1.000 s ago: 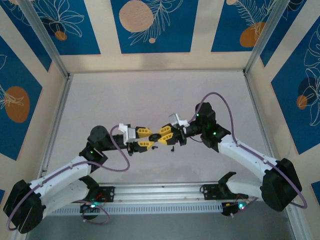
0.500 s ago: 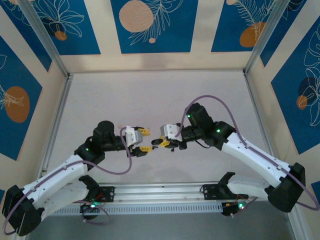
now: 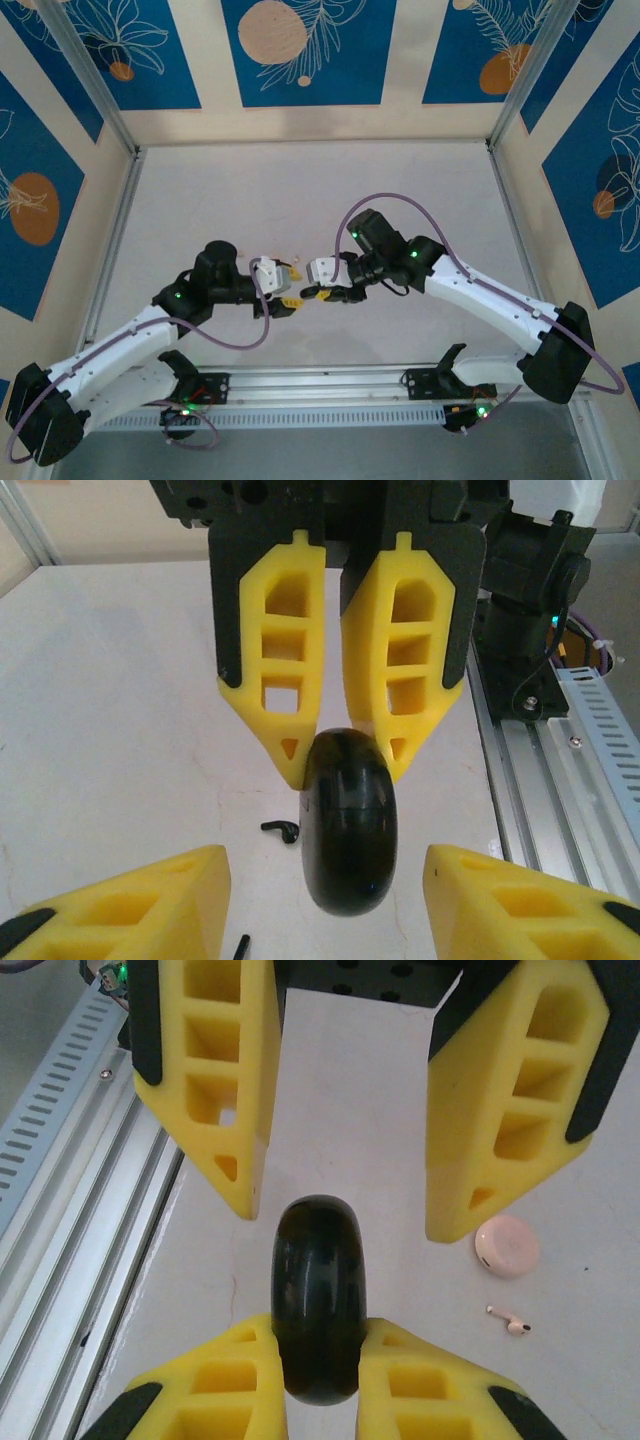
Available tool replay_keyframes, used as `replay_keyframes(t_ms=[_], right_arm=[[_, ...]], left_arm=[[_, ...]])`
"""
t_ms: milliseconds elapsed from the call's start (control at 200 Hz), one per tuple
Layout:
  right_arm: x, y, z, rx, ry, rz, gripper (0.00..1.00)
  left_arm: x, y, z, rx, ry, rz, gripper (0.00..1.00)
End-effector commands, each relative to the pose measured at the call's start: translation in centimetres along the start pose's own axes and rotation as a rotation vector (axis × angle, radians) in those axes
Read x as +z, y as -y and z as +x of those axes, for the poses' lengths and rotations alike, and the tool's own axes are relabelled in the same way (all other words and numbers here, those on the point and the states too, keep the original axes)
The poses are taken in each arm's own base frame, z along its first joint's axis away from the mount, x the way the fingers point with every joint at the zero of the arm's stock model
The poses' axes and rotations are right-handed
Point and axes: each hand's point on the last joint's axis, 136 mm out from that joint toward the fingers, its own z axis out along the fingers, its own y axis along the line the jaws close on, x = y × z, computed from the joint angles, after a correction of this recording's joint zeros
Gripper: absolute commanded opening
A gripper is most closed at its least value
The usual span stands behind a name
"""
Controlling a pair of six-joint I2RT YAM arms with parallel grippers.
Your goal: Insert the wireless bluetooth earbuds into the charging case
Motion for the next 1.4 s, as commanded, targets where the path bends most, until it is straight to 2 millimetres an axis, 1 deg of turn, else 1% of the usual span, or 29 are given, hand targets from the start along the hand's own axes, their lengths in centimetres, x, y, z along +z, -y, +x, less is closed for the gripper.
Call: replay_keyframes(t_ms=[0,120,225,285,360,415,515,595,700,815,1010,1195,1305,1395], right_arm=[[-0.3,0.0,-2.1,-0.049,0.065,-0.019,0.14],[-0.3,0.0,-2.5,-0.06,0.085,-0.023,0.14],[-0.5,0.0,-2.6,-0.057,0.095,-0.02,0.16],[-0.8,0.2,-2.5,-0.044,0.123,-0.011,0.2],[-1.7,0.5,-2.5,-0.015,0.192,0.012,0.33],[-2.6,0.3,-2.3,0.013,0.256,0.019,0.39],[-4.4,0.0,-2.3,0.051,0.391,0.029,0.43],[-5.4,-0.3,-2.4,0.066,0.483,0.037,0.45],[-6.2,-0.8,-3.1,0.054,0.566,0.026,0.45],[-6.4,-0.8,-3.8,0.056,0.608,-0.001,0.46],[-5.6,-0.1,-4.3,0.081,0.613,-0.035,0.46],[-5.0,0.0,-4.9,0.082,0.616,-0.071,0.45],[-4.8,0.1,-5.1,0.08,0.616,-0.083,0.39],[-4.8,0.1,-5.3,0.074,0.617,-0.083,0.3]], left_arm=[[0.1,0.8,-1.2,0.022,0.019,0.051,0.45],[0.2,0.9,-1.2,0.018,0.021,0.061,0.29],[0.1,1.1,-1.4,0.022,0.03,0.069,0.2],[0.0,1.2,-1.4,0.028,0.038,0.064,0.18],[-0.1,1.1,-1.4,0.042,0.054,0.047,0.16],[-0.2,1.1,-1.6,0.048,0.075,0.036,0.15],[-0.5,1.3,-2.6,0.053,0.144,0.036,0.15],[-0.6,1.6,-3.5,0.052,0.211,0.048,0.15],[-0.7,1.7,-4.3,0.048,0.265,0.058,0.15],[-0.8,1.6,-4.9,0.05,0.308,0.058,0.15],[-0.9,1.7,-5.6,0.051,0.341,0.067,0.15],[-1.0,1.7,-5.7,0.047,0.354,0.064,0.15],[-0.9,1.6,-5.8,0.046,0.361,0.064,0.15],[-0.9,1.6,-5.8,0.045,0.362,0.067,0.15]])
